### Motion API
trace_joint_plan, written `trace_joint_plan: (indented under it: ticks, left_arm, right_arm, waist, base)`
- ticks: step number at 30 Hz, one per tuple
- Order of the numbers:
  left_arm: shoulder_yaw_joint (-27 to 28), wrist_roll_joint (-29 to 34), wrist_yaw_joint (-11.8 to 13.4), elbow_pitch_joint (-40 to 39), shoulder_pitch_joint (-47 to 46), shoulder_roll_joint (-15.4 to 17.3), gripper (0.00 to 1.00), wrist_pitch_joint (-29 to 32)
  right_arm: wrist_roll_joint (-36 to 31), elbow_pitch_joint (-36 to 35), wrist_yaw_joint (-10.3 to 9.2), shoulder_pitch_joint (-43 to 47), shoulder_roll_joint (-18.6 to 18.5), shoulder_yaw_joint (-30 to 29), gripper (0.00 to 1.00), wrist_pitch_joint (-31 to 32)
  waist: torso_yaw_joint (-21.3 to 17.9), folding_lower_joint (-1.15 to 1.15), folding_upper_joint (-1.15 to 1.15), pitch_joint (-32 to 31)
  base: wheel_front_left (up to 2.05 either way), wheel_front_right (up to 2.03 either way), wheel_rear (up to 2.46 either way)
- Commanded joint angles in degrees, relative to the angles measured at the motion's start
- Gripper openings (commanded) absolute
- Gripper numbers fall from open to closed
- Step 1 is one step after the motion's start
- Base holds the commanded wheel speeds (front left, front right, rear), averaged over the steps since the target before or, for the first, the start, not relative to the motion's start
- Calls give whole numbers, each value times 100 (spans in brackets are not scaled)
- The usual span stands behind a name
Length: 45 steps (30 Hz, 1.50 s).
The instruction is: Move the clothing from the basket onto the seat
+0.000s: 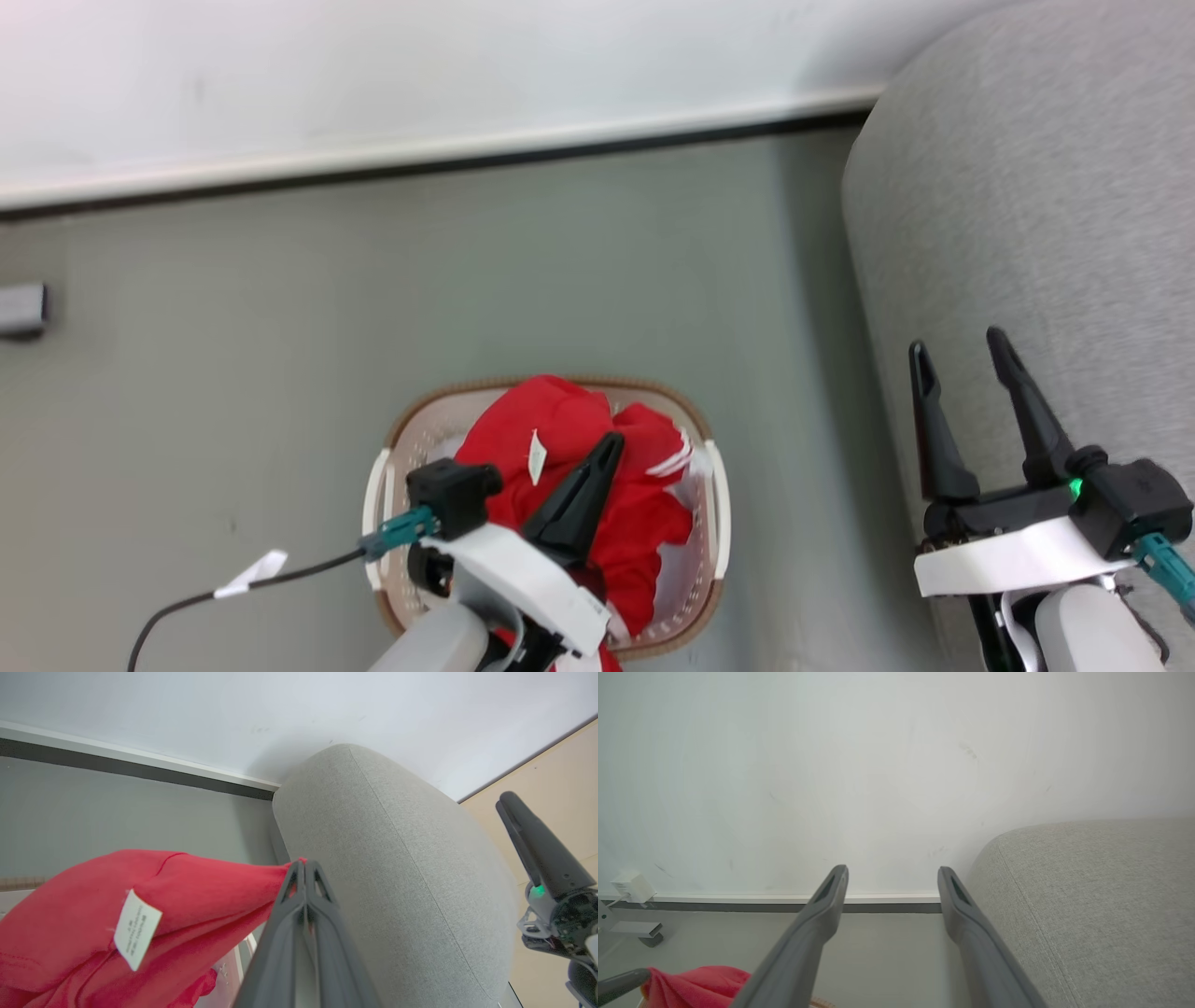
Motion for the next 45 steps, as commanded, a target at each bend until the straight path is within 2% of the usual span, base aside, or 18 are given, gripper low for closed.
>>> trace_joint_plan:
  ticks: [1, 19, 38, 45]
  left_arm:
    - [44, 44, -25, -97, 119, 53, 0, -3]
    - [734, 259, 21, -1210, 781, 232, 0, -3]
    - [998, 124, 478, -2677, 1071, 612, 0, 241]
    - [976, 77, 568, -2561, 1220, 689, 0, 358]
  right_arm:
    - [48, 37, -18, 87, -22, 10, 100, 4]
    - [240, 190, -18, 476, -22, 161, 100, 5]
    - [287, 216, -17, 613, -22, 191, 100, 5]
    - [272, 185, -17, 556, -21, 178, 100, 5]
  waist:
    - [-76, 1, 0, -230]
    - [-286, 1, 0, -1010]
    - [-330, 1, 0, -1282]
    - [-339, 1, 0, -1168]
  base:
    - [0, 0, 0]
    - [0, 0, 0]
    - [0, 0, 0]
    - [0, 0, 0]
